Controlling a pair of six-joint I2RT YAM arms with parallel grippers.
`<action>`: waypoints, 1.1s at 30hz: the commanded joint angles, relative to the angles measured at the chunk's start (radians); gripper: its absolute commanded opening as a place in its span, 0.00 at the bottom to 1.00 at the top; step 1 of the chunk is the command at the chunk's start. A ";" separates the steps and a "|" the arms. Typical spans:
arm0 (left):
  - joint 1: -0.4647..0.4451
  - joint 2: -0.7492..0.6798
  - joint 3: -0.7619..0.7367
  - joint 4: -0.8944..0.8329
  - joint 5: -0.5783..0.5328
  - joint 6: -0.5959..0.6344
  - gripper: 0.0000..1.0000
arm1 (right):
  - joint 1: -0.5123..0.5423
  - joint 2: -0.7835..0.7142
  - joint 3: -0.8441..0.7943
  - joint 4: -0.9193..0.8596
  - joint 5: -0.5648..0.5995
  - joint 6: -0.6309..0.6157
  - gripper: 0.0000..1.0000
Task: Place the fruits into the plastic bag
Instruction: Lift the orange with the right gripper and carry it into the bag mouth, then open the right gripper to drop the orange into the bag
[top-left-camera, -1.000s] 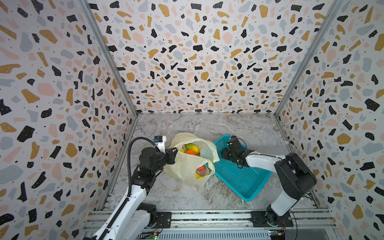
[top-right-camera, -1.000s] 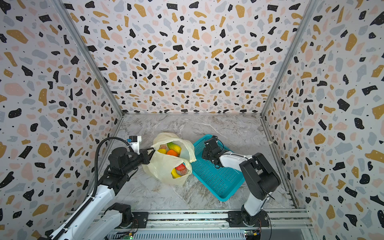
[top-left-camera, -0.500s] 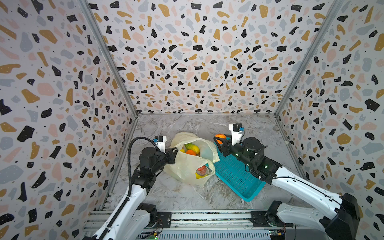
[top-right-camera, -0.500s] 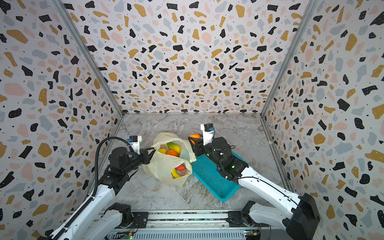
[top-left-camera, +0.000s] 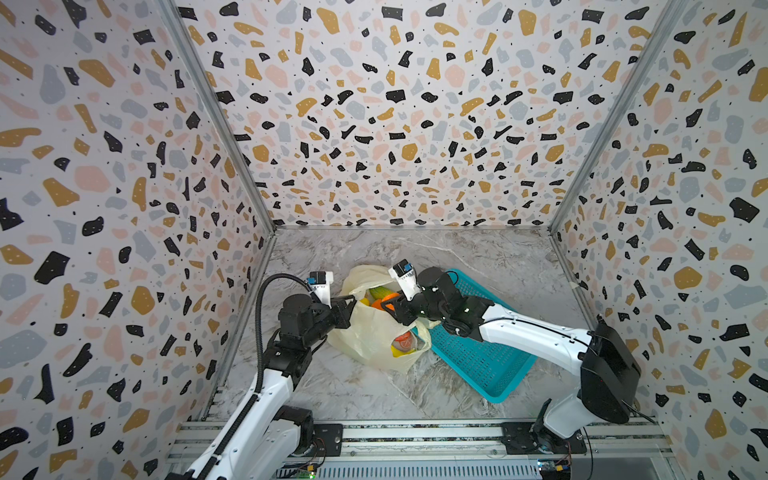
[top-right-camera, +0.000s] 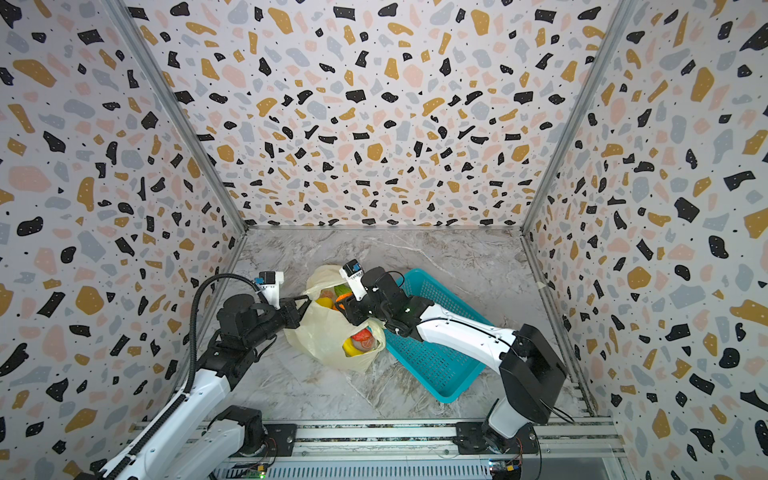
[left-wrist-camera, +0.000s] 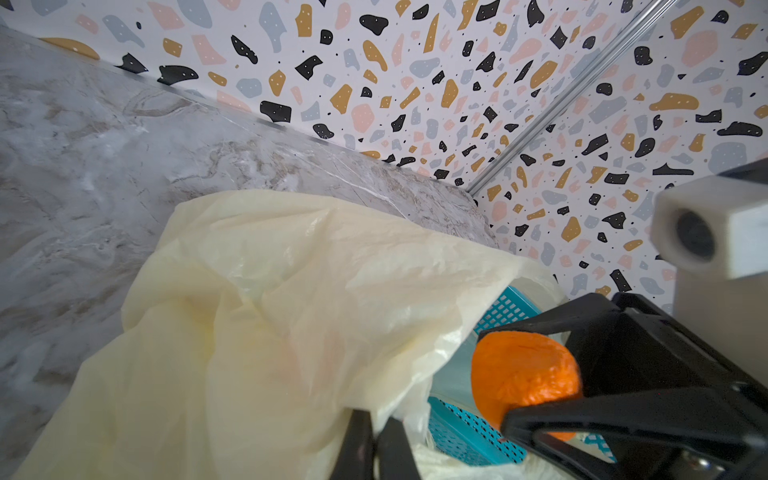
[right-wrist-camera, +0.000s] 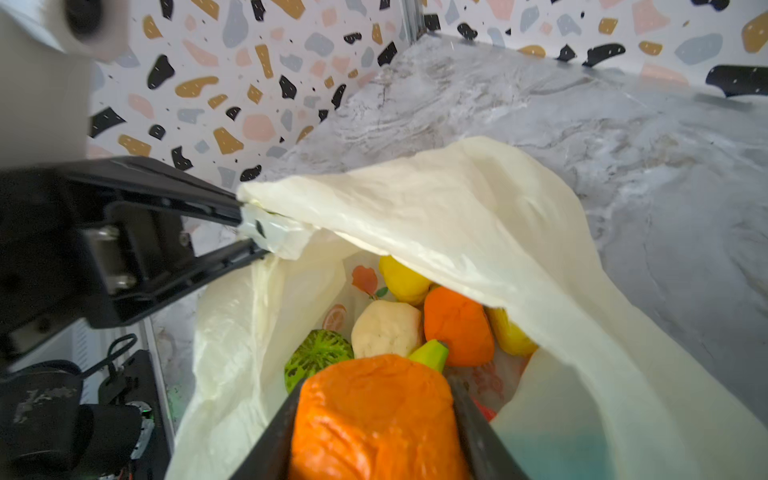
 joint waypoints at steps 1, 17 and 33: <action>-0.003 -0.011 0.007 0.032 0.012 0.015 0.00 | -0.002 0.028 0.099 -0.068 0.009 -0.038 0.36; -0.004 -0.017 0.018 -0.019 -0.081 0.022 0.00 | 0.026 0.156 0.274 -0.063 -0.094 -0.051 0.90; -0.003 -0.014 0.013 -0.056 -0.211 -0.019 0.00 | 0.027 -0.444 -0.187 -0.070 -0.088 -0.108 0.90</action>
